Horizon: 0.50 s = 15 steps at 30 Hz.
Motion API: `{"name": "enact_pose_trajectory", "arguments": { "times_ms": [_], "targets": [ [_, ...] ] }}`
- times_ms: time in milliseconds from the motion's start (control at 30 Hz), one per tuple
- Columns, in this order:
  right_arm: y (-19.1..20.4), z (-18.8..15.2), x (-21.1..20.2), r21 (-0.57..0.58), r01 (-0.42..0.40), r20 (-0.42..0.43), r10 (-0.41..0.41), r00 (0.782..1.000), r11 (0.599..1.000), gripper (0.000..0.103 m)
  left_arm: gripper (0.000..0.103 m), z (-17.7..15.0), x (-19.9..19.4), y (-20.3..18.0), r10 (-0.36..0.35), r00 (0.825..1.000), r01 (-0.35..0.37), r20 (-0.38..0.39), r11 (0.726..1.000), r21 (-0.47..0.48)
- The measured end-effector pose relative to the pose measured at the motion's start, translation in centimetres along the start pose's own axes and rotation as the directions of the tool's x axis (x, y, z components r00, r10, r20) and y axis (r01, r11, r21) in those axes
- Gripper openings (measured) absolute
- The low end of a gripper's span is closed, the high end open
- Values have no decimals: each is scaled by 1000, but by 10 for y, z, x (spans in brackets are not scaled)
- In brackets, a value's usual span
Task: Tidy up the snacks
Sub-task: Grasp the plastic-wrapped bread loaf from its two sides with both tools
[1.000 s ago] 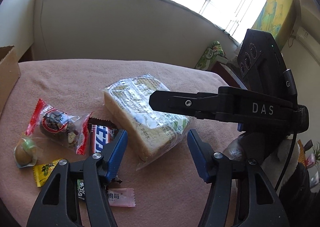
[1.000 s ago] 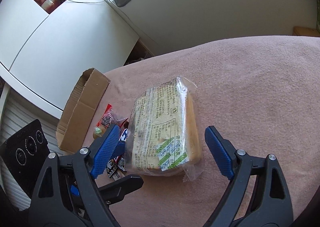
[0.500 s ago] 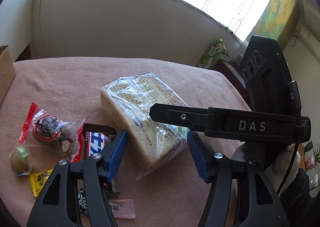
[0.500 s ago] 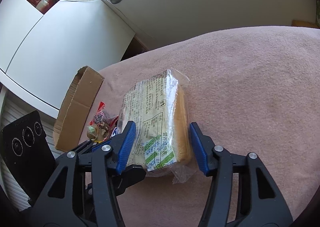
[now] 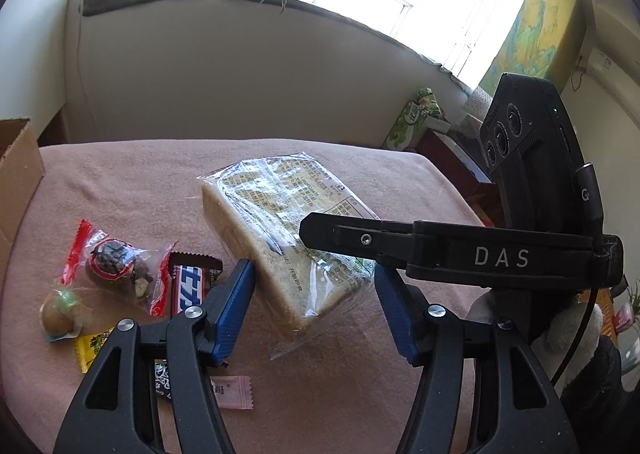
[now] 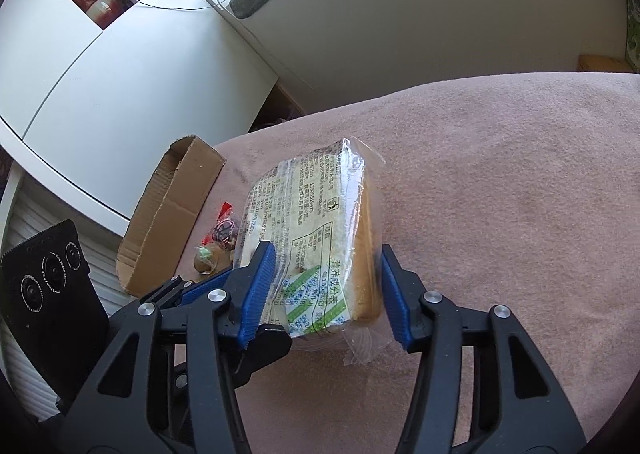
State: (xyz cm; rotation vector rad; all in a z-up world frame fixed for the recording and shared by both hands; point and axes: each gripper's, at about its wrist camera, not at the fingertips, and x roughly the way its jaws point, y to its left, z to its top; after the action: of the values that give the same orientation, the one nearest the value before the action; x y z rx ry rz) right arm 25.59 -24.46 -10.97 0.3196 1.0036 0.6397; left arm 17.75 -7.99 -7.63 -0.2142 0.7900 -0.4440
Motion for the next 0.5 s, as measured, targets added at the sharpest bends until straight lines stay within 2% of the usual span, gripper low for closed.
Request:
{"name": "enact_pose_trajectory", "arguments": {
  "times_ms": [500],
  "targets": [
    [68, -1, -20, -90, -12, 49, 17, 999, 996, 54, 62, -11, -75, 20, 17, 993, -15, 117, 1000, -13]
  ]
}}
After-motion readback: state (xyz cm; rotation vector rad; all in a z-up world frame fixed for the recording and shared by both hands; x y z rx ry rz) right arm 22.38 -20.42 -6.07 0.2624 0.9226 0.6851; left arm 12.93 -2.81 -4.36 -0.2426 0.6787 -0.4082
